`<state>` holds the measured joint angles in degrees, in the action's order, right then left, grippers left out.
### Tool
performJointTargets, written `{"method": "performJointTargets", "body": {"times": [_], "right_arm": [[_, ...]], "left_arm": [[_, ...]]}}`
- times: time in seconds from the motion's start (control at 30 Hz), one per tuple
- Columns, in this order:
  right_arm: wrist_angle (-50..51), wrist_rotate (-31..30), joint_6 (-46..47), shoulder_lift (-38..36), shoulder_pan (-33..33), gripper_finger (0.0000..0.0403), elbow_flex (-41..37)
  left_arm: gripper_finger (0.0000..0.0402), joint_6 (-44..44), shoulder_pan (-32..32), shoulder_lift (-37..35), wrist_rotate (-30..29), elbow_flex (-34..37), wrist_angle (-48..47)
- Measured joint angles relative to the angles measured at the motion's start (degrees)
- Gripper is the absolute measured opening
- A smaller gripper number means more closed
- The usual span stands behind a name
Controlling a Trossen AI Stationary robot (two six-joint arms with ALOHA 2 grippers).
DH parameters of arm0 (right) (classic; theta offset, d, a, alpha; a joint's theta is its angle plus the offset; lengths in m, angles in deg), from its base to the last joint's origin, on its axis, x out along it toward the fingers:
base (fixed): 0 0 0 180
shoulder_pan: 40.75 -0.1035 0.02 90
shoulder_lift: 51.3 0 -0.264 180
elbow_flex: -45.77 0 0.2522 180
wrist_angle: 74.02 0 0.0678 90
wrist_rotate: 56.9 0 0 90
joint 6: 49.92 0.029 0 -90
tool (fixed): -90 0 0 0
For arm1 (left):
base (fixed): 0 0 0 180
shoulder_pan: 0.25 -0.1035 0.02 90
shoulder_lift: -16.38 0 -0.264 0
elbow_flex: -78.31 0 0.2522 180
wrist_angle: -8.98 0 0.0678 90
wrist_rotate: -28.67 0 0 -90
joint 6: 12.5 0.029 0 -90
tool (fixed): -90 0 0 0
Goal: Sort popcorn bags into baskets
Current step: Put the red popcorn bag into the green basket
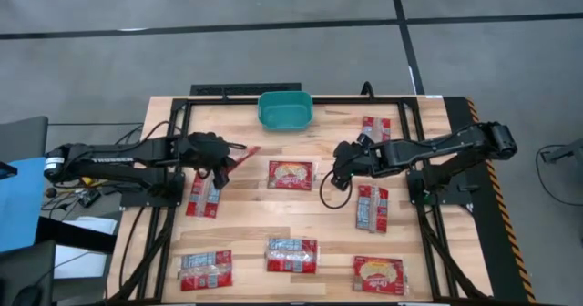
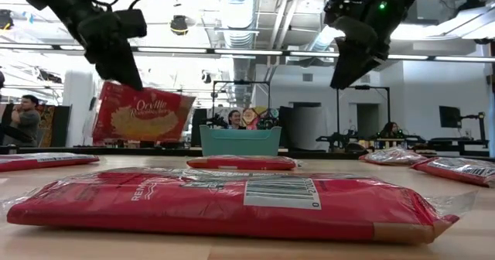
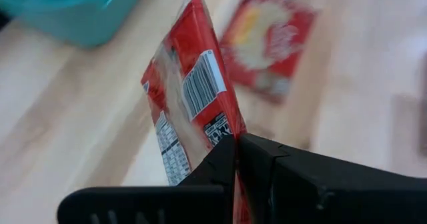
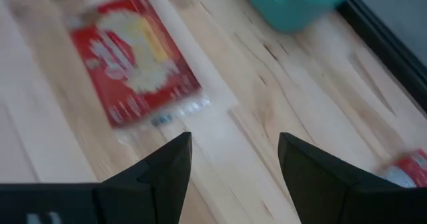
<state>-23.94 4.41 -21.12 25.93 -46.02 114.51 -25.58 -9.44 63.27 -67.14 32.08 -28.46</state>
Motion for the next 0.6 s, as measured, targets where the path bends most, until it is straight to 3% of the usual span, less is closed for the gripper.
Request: {"method": "performJointTargets", "body": {"times": [0.43, 0.6], "right_arm": [[-26.5, -0.4, -19.9, 0.0, -3.4, 0.0249, 0.0], [-35.7, 6.1, -28.5, 0.0, -4.7, 0.0249, 0.0]], "left_arm": [[0.0000, 2.9, 0.2, 4.0, 21.4, 0.0, 24.3], [0.0000, 3.0, 0.2, 7.4, 25.7, 0.0, 31.3]]}}
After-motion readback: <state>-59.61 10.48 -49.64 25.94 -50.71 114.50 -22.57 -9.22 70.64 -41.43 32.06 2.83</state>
